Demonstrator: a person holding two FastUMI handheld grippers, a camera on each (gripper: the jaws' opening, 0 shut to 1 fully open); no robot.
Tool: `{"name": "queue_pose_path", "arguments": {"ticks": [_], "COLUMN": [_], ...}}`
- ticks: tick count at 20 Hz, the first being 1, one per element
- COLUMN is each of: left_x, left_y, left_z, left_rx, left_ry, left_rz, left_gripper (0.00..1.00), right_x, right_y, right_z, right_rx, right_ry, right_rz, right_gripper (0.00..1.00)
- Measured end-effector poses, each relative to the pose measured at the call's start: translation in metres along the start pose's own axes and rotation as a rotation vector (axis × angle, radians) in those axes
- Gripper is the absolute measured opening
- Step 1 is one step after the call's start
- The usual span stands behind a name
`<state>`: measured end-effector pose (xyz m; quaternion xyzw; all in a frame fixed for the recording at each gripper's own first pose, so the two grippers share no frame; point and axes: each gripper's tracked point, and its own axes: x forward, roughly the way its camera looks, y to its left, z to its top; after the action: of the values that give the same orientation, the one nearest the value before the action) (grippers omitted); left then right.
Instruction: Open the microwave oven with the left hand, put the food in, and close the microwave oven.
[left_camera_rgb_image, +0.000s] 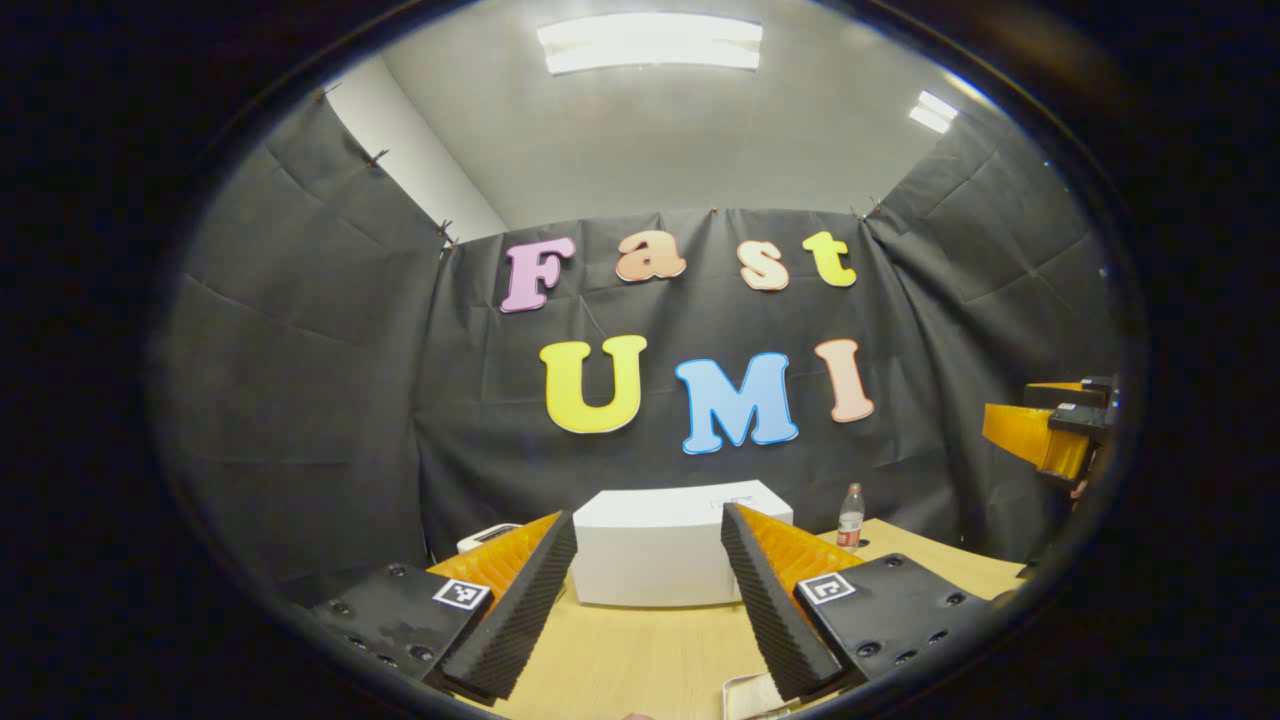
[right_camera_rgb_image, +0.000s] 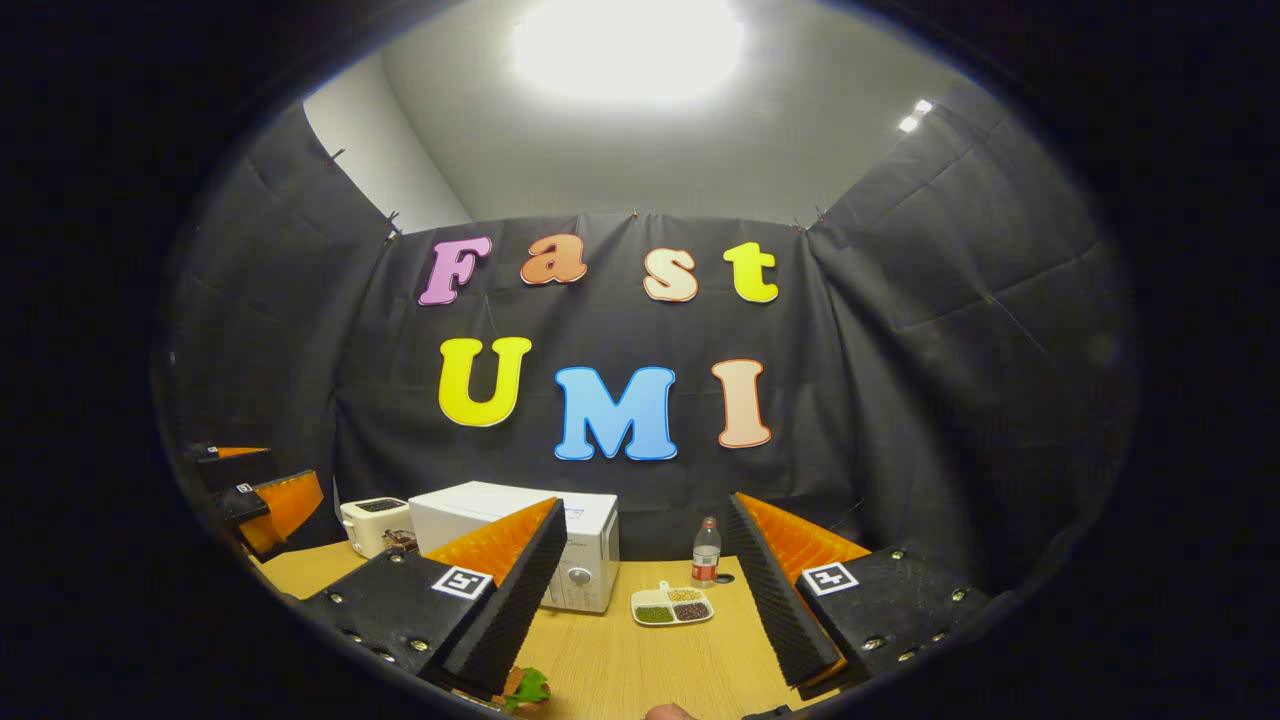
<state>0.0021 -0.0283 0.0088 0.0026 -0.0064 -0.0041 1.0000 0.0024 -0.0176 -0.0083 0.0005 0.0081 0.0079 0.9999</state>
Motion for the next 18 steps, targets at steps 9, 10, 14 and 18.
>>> {"name": "queue_pose_path", "arguments": {"ticks": [9,10,14,18], "left_x": [0.039,0.048,0.097,0.149], "left_y": [-0.034,-0.035,-0.045,-0.064], "left_z": [-0.008,-0.007,-0.02,-0.044], "left_rx": [-0.004,-0.004,0.003,-0.006], "left_ry": [-0.007,-0.011,-0.025,-0.021], "left_rz": [-0.005,-0.004,-0.034,-0.097], "left_gripper": [0.96,0.96,0.94,0.93], "right_x": [0.006,0.007,0.018,0.033], "right_y": [-0.004,-0.002,-0.003,-0.011], "right_z": [-0.016,-0.017,-0.021,-0.028], "right_rx": [0.031,0.031,0.021,0.013], "right_ry": [0.015,0.014,0.015,0.029], "right_rz": [0.059,0.063,0.041,-0.034], "right_gripper": [0.96,0.96,0.96,0.96]}}
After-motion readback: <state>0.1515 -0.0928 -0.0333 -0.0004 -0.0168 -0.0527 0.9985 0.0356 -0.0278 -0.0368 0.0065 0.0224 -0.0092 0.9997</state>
